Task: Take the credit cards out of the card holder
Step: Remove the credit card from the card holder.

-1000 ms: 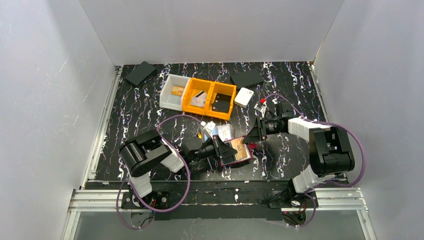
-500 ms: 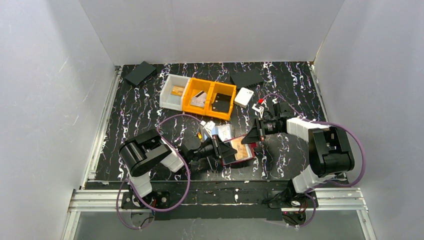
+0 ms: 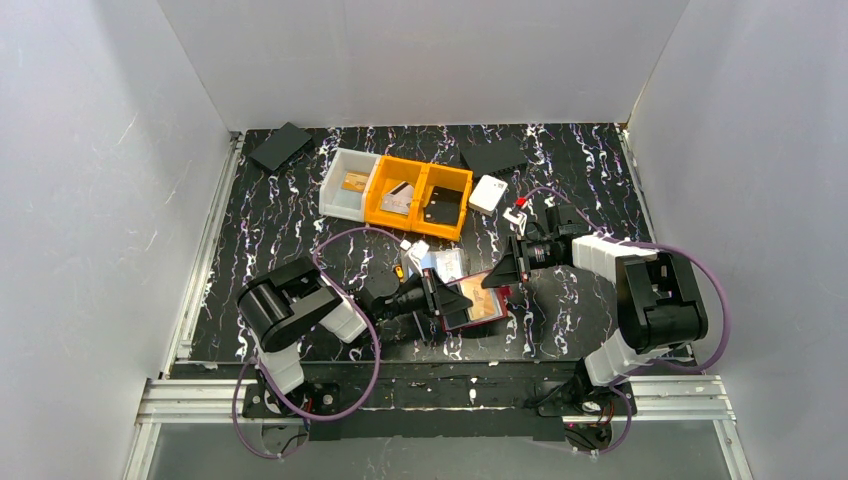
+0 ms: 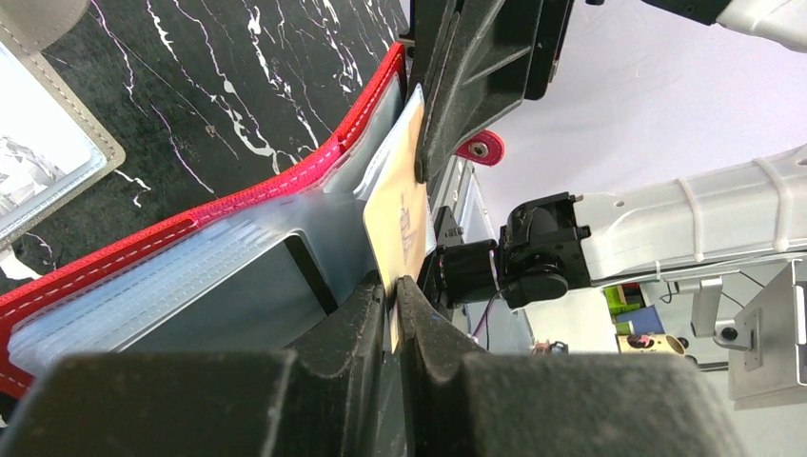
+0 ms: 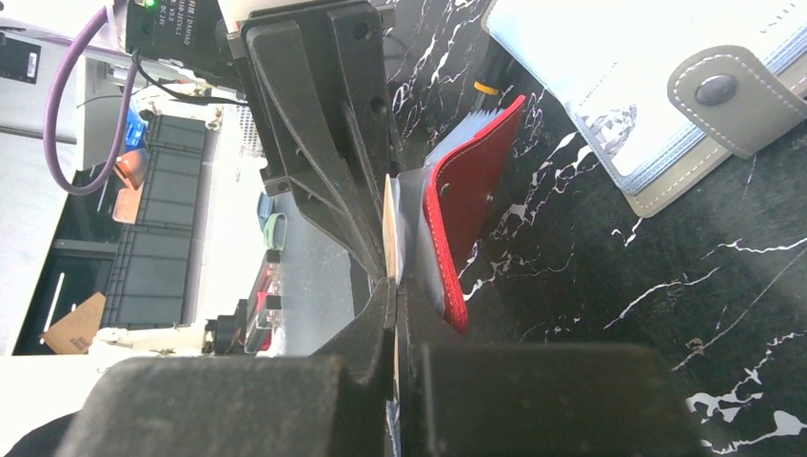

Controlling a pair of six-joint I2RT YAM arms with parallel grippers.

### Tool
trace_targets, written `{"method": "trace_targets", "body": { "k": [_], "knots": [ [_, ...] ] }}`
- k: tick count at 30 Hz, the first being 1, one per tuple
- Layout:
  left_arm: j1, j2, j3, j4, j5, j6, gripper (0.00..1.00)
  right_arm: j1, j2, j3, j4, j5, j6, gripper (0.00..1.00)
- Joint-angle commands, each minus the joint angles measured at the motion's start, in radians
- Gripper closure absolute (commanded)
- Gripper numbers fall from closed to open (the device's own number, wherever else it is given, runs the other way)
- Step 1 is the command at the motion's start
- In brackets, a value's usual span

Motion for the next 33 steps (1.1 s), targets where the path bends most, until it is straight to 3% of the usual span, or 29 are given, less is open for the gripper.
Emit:
{"method": "trace_targets", "body": {
  "k": [1, 15, 21, 33],
  "knots": [
    [0.013, -0.051, 0.017, 0.056, 0.051, 0.002, 0.91, -0.001, 0.017, 0.017, 0.037, -0.027, 0.015, 0.99],
    [0.035, -0.052, 0.017, 0.06, 0.101, -0.015, 1.0, -0.001, 0.023, 0.016, 0.045, -0.033, 0.015, 0.87],
    [0.046, -0.047, 0.015, 0.062, 0.12, -0.02, 1.0, -0.001, 0.027, 0.015, 0.055, -0.05, 0.041, 0.98],
    [0.068, -0.052, -0.005, 0.064, 0.171, -0.016, 1.0, -0.001, 0.033, 0.014, 0.06, -0.043, 0.042, 0.99]
  ]
}}
